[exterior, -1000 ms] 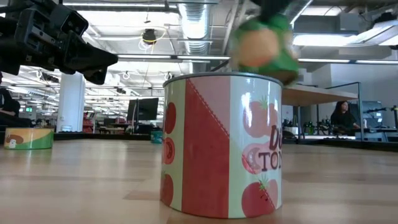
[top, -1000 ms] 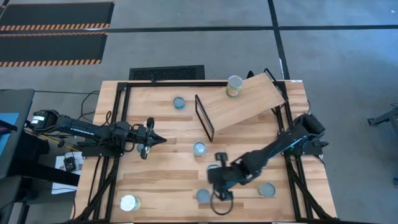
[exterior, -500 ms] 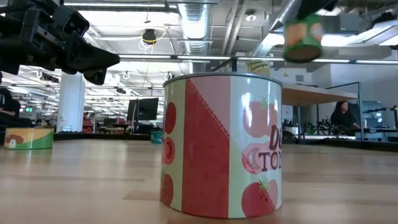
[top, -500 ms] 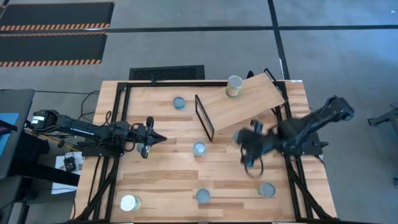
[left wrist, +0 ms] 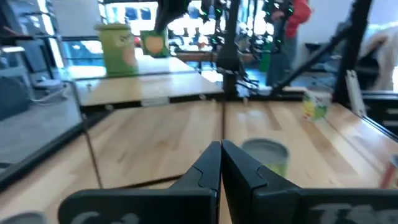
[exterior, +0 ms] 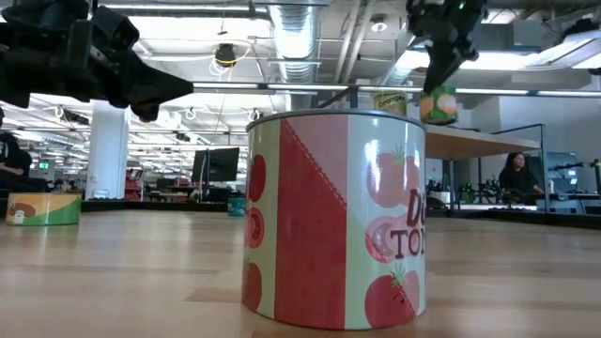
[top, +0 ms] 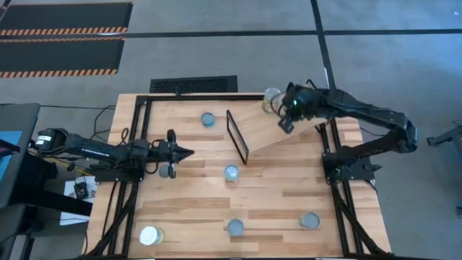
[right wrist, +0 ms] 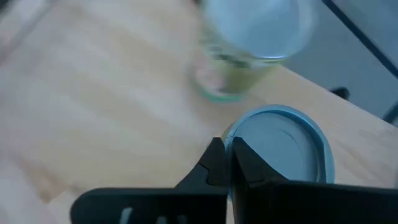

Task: Pick and place cans onto a shelf
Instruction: Put the canned peaches on the shelf, then put the canned tuna on the shelf

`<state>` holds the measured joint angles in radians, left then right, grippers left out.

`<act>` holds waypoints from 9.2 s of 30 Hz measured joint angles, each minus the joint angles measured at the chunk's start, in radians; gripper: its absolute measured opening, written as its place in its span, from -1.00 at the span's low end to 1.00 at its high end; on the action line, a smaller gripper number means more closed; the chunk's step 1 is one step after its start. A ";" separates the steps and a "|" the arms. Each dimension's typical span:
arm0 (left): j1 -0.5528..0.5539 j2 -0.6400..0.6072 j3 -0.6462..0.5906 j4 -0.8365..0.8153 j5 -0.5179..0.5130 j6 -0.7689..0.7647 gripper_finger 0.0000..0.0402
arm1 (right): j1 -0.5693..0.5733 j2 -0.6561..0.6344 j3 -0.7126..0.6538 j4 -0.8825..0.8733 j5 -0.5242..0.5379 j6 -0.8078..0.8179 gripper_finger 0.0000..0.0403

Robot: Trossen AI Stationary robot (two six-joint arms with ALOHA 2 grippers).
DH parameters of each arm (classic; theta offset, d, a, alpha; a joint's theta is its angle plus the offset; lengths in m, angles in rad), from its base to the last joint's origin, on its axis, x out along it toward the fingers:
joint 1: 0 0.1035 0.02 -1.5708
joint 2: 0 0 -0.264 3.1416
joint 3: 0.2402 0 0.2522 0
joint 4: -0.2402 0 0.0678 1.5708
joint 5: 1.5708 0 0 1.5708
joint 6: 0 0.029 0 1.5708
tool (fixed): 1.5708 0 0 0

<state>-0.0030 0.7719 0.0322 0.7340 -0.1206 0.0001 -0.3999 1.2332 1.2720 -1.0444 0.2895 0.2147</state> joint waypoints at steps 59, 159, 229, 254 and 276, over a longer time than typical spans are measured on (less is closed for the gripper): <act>0.253 0.000 0.024 0.034 0.160 0.052 -1.00 | -0.310 0.058 -0.002 -0.064 0.005 -0.048 -0.97; 0.492 0.887 0.736 -0.792 0.040 0.379 -0.95 | 0.812 -0.658 -0.913 1.158 0.160 -0.393 -0.97; -0.506 0.943 0.801 -0.468 -0.058 -0.121 -0.92 | 0.940 0.197 -0.647 1.425 0.103 -0.127 -0.97; -0.432 0.712 0.333 0.111 -0.080 -0.167 -0.97 | 0.769 0.668 -0.191 1.108 -0.240 -0.389 -0.27; -0.423 0.713 0.333 0.084 -0.075 -0.135 -0.97 | 0.730 0.700 -0.178 1.127 -0.317 -0.508 -0.28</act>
<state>-0.4255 1.4845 0.3649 0.8185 -0.1955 -0.1352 0.3304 1.9337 1.0936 0.0831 -0.0270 -0.2933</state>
